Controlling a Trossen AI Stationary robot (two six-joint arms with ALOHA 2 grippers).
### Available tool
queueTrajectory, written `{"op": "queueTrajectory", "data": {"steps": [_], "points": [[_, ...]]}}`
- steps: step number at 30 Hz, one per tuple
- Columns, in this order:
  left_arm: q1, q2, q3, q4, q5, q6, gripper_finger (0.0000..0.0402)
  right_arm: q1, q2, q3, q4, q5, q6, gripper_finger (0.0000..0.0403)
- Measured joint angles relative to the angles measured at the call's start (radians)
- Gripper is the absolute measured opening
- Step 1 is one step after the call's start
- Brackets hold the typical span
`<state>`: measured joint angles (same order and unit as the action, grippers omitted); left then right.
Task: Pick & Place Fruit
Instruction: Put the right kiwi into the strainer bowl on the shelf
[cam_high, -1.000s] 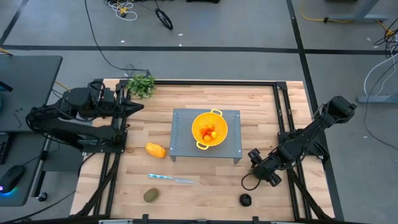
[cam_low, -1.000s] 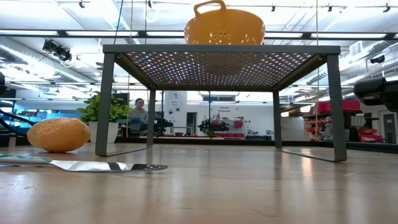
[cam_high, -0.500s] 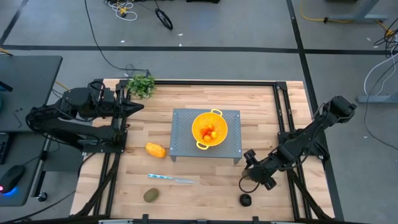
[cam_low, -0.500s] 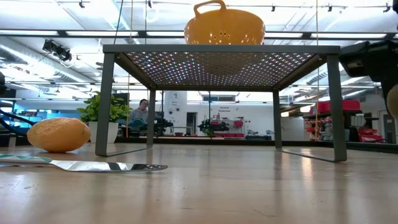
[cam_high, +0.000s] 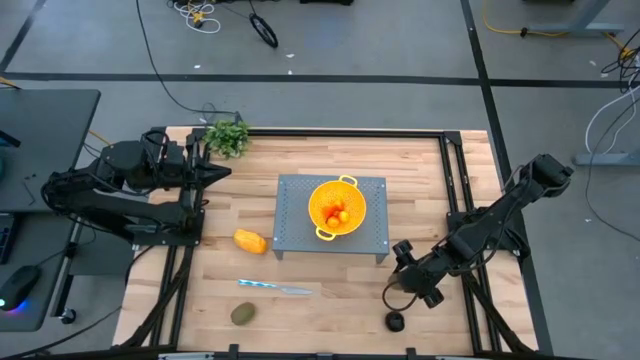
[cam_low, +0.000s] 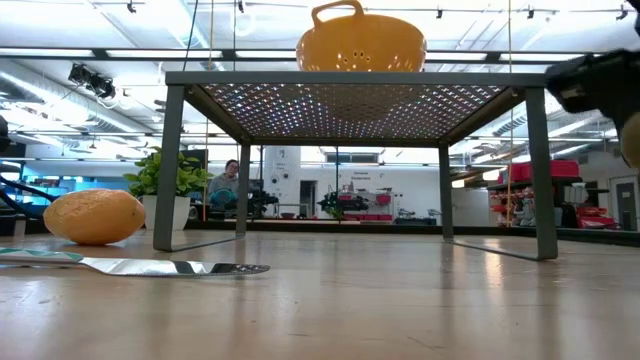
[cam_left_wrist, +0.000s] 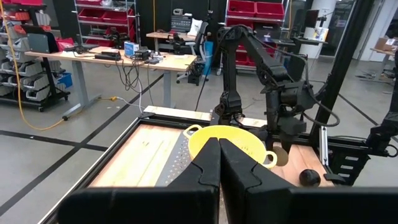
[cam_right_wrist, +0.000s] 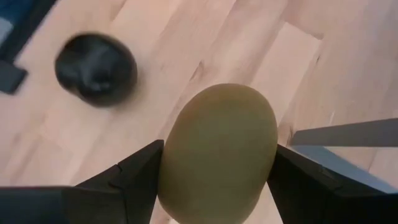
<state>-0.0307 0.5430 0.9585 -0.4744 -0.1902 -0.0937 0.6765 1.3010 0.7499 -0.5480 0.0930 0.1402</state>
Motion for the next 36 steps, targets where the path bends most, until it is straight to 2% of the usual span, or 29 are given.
{"op": "queueTrajectory", "data": {"steps": [9,23,31,36], "points": [[0.0,0.0,0.0,0.0,0.0,0.0,0.0001,0.037,0.0,0.143,-0.149,0.001,0.013,0.0263],[0.0,0.0,0.0,-0.003,0.01,0.005,0.0001,0.053,0.0,0.158,-0.161,0.003,0.039,0.0263],[0.0,0.0,0.0,-0.006,0.01,0.005,0.0001,0.046,0.0,0.272,-0.171,0.137,0.036,0.0263],[0.0,0.0,0.0,-0.006,0.01,0.004,0.0001,0.038,0.0,0.345,-0.174,0.143,0.036,0.0263]]}}
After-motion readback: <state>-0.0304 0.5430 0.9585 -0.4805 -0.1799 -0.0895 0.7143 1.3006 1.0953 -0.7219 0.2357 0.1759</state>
